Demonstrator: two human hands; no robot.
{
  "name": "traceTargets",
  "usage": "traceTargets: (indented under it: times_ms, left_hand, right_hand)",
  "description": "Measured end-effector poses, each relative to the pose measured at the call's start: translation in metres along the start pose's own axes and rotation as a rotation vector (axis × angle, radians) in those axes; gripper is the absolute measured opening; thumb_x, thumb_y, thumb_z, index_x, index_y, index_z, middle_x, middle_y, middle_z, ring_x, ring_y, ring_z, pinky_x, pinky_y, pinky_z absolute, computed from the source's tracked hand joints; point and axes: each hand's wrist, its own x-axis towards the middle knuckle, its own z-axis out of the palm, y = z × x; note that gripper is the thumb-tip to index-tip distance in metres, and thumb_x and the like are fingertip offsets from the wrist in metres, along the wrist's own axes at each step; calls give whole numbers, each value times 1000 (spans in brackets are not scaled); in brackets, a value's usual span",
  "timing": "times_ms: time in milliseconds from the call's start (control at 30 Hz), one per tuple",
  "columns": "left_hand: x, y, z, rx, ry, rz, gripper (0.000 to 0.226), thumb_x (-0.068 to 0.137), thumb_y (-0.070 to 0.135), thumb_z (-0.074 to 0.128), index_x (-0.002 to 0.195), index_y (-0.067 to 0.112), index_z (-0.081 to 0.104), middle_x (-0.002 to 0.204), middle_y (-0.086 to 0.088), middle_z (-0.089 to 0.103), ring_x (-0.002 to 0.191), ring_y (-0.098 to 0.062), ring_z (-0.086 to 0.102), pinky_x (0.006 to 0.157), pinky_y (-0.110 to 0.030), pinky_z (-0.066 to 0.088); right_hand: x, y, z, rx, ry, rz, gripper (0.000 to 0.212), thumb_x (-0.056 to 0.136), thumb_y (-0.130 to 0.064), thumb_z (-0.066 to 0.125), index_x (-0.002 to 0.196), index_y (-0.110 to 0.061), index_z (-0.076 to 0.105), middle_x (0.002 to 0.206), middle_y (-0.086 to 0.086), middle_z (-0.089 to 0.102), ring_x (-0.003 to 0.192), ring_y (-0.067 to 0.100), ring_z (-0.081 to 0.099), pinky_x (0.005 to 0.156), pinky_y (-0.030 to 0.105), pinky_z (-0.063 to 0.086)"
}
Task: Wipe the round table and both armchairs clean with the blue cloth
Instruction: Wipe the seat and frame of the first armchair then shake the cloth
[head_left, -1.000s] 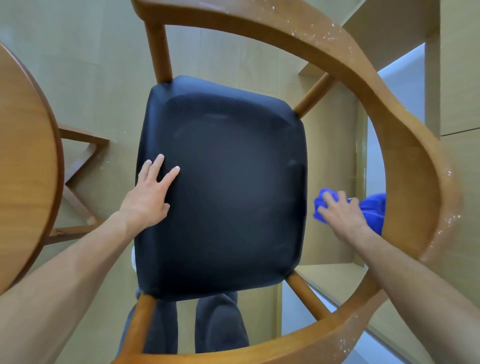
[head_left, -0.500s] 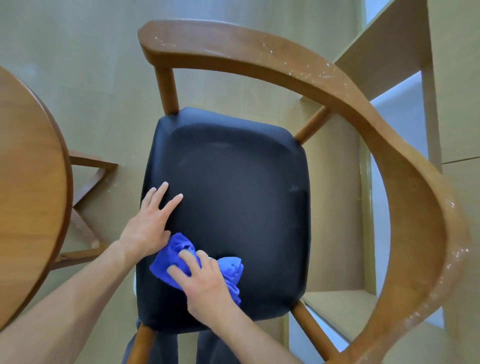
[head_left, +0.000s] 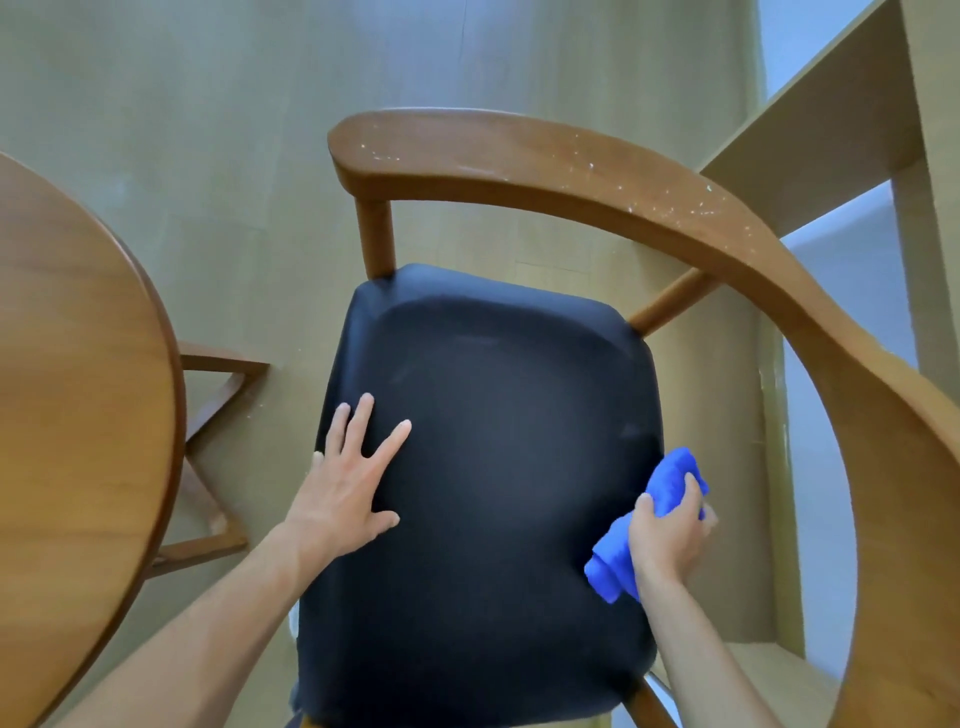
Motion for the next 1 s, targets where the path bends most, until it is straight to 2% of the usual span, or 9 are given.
traceTargets:
  times_ms: [67,167,300,400,500,733,800,900,1000]
  left_hand:
    - [1,-3,2,-30,10,5,104,80,46,70,150,40,-6,152,-1,-36,141,-26,-30,108,-46,38]
    - [2,-4,5,-37,10,11,104,80,46,70,149,43,-8,149,3,-40,140,-23,-33,105,-43,43]
    - [3,-7,8,-31,12,25,104,80,45,70,148,44,-10,146,6,-45,138,-21,-37,103,-41,45]
    - [6,-9,11,-29,19,42,106,80,45,70,148,43,-11,143,4,-48,134,-21,-42,106,-44,41]
    - [4,-7,11,-9,7,38,106,81,45,69,148,42,-13,143,2,-48,135,-23,-41,111,-47,34]
    - [2,-3,4,-15,9,36,104,80,48,69,149,42,-8,143,4,-47,140,-22,-33,106,-40,41]
    - [2,-3,4,-26,5,30,104,79,47,70,148,44,-9,145,6,-45,140,-20,-33,104,-41,43]
    - [1,-3,4,-12,-1,15,104,80,48,69,147,46,-11,147,6,-43,140,-20,-33,101,-40,46]
    - [0,-3,3,-22,2,6,103,80,47,69,147,46,-9,147,7,-43,140,-20,-32,100,-40,47]
  right_hand:
    - [10,-29,11,54,76,44,54,93,-13,50,145,-15,37,151,11,30,129,37,41,108,45,34]
    - [17,-101,35,67,133,-103,51,92,-12,51,142,-11,42,149,12,35,130,36,40,107,39,29]
    - [-24,-219,108,-211,-55,-611,53,88,-15,50,140,-20,41,147,6,36,120,32,44,93,36,33]
    - [-83,-260,162,-404,-168,-947,57,82,-11,50,138,-19,39,149,5,32,110,32,43,86,35,37]
    - [-76,-252,155,-489,-233,-1037,57,85,-12,46,142,-18,39,152,7,31,103,30,44,87,34,38]
    - [-41,-160,86,-515,-409,-1765,56,65,1,59,117,-17,67,130,7,60,86,35,57,63,39,48]
    - [-9,-124,59,-469,-298,-1636,55,63,7,57,111,-16,70,126,7,62,84,36,58,63,40,50]
    - [29,-66,14,-395,-98,-1073,56,63,16,64,113,-8,70,129,13,60,88,42,58,73,45,52]
    - [32,-28,-10,-343,-70,-670,55,76,13,56,127,-9,59,143,10,46,106,40,49,86,44,43]
